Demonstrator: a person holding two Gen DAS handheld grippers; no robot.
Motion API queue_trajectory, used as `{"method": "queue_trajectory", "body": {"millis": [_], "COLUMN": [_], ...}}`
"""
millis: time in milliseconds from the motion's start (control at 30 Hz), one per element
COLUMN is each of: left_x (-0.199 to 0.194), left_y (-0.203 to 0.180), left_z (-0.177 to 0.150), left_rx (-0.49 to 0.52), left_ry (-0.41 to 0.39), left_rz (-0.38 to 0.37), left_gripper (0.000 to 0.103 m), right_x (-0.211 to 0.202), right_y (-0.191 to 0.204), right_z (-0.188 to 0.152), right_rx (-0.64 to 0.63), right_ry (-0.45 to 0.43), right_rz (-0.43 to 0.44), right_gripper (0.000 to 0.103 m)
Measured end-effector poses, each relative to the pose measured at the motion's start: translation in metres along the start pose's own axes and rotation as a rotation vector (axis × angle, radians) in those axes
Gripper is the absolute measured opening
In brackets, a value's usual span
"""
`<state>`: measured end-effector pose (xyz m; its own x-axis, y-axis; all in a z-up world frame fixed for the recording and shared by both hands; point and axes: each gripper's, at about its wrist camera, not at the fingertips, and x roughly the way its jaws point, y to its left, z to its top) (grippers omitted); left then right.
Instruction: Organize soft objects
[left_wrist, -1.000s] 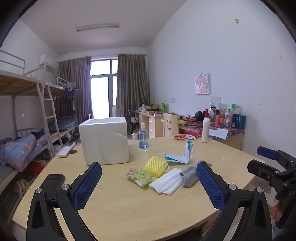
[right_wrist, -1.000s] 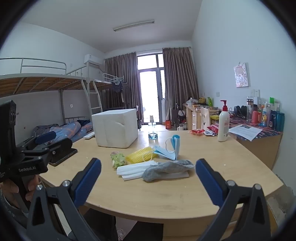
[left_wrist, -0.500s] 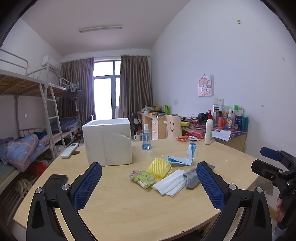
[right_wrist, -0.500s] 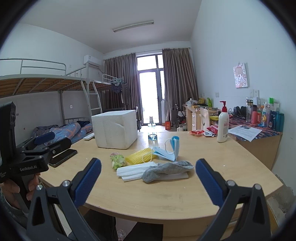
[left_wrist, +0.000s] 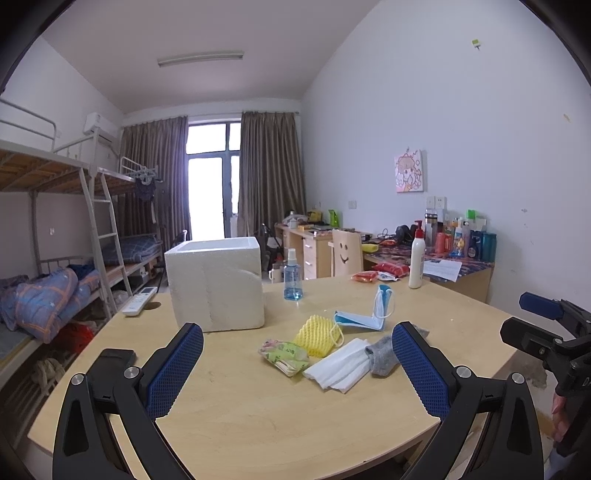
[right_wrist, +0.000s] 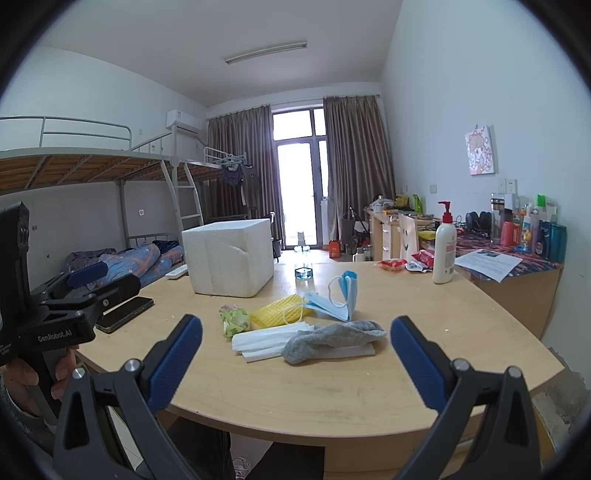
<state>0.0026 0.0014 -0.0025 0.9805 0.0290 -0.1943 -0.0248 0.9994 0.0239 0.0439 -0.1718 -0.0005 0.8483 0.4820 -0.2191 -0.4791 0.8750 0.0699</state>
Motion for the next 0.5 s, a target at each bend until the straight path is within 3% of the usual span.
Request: {"method": "queue_trajectory", "body": {"millis": [500], "left_x": [-0.0002], "left_y": [0.0015], "left_z": [-0.0004], "left_rx": [-0.001], "left_ry": [0.002], "left_rz": [0.000], "left_gripper": [0.102], "right_x": [0.0020], "right_y": [0.0021], "right_z": [-0.0007], "right_rx": [0.000], "right_ry": [0.006], "right_rz": [-0.001], "right_gripper": [0.103]}}
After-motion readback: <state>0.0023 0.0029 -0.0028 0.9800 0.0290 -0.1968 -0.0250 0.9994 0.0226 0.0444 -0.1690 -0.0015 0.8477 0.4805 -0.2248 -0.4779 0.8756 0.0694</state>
